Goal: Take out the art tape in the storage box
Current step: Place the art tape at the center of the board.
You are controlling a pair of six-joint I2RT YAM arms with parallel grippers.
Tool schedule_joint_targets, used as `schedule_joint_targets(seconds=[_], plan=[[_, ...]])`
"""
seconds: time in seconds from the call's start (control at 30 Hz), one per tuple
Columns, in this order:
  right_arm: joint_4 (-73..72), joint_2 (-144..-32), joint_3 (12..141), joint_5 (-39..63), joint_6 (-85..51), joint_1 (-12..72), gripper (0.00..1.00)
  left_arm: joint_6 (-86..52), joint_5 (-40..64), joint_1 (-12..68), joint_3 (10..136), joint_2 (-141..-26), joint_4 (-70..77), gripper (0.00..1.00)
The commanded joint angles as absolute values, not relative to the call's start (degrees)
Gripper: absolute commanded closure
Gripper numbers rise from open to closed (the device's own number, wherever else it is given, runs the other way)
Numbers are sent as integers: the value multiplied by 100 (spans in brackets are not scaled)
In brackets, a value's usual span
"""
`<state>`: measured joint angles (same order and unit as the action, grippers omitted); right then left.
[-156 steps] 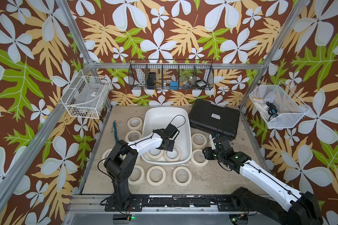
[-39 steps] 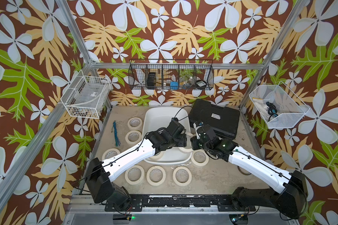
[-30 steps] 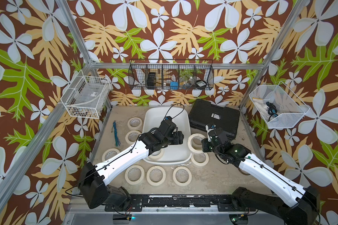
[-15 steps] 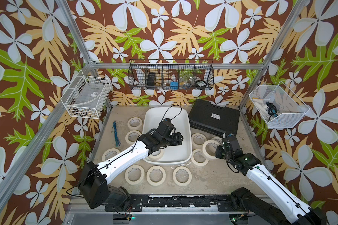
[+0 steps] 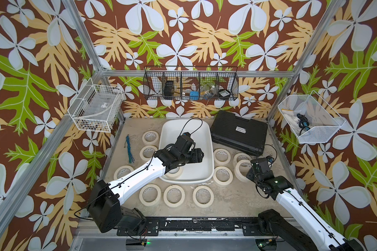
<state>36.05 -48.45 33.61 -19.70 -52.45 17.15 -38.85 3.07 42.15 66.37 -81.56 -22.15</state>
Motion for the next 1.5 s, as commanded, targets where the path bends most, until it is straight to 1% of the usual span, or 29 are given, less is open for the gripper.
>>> schedule_joint_targets(seconds=[0.0, 0.2, 0.37, 0.5, 0.87, 1.07, 1.1, 1.17, 1.2, 1.37, 1.47], plan=[[3603, -4766, 3271, -2183, -5678, 1696, 100, -3832, 314, 4197, 6622, -8182, -2156, 25], [3854, -4767, 2977, -2333, -6080, 1678, 100, -3832, 312, 4179, 6610, -8185, -2171, 25], [3607, -4906, 2626, -1930, -6229, 1647, 100, -3845, 338, 4183, 6625, -8234, -2164, 25], [3356, -5067, 2440, -1837, -6266, 1652, 100, -3844, 360, 4178, 6621, -8240, -2162, 26], [2763, -5557, 2259, -2177, -5979, 1494, 100, -3816, 275, 4179, 6601, -8126, -2272, 26], [2433, -5594, 2227, -2352, -5842, 1470, 100, -3800, 210, 4157, 6622, -8103, -2303, 26], [2415, -5605, 2247, -2402, -5821, 1451, 97, -3797, 227, 4155, 6627, -8120, -2303, 26], [2442, -5664, 2299, -2531, -5813, 1438, 83, -3802, 237, 4157, 6636, -8130, -2303, 26], [2467, -5705, 2331, -2579, -5801, 1409, 80, -3799, 237, 4157, 6641, -8134, -2303, 26], [2408, -5834, 2425, -2610, -5669, 1316, 72, -3793, 220, 4155, 6667, -8122, -2335, 26], [2425, -5823, 2473, -2615, -5628, 1301, 57, -3783, 177, 4149, 6687, -8115, -2383, 26]])
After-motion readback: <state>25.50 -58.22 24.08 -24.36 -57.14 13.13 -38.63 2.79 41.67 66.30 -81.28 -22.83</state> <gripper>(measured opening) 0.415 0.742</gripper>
